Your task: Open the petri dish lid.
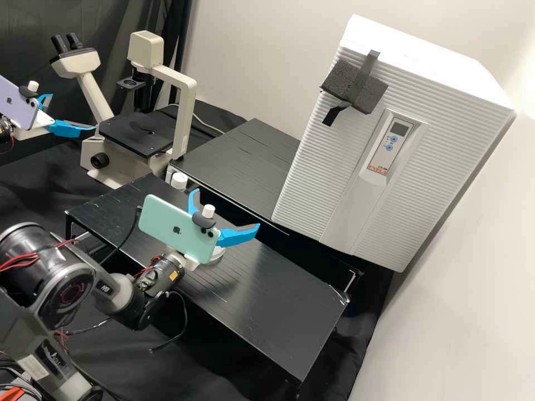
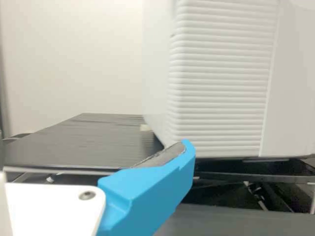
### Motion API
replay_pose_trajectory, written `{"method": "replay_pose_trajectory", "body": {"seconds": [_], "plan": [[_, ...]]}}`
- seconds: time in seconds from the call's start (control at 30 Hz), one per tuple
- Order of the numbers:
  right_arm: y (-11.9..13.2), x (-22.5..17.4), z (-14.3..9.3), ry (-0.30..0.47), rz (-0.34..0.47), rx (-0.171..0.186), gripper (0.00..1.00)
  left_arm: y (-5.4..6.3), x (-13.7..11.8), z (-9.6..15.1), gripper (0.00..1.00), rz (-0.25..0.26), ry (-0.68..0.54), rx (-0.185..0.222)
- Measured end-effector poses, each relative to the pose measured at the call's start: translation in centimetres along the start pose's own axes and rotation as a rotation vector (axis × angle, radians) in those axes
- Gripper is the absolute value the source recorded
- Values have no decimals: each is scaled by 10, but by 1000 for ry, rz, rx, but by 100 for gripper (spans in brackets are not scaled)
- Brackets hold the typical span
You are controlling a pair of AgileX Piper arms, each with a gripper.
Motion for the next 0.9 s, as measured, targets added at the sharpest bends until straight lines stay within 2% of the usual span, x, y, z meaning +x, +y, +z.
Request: {"method": "replay_pose_trajectory", "body": {"seconds": [0.27, 0.37, 0.7, 0.8, 0.9], "plan": [[-8, -28, 3, -14, -49, -18, 100, 0, 0, 0, 100, 0, 0, 0], [-9, -33, 6, -31, -51, -4, 100, 0, 0, 0, 100, 0, 0, 0], [-11, -36, 7, -37, -58, -3, 100, 0, 0, 0, 100, 0, 0, 0], [-16, -35, 5, -27, -87, 1, 100, 0, 0, 0, 100, 0, 0, 0], [-22, -33, 5, -29, -117, -8, 100, 0, 0, 0, 100, 0, 0, 0]]}}
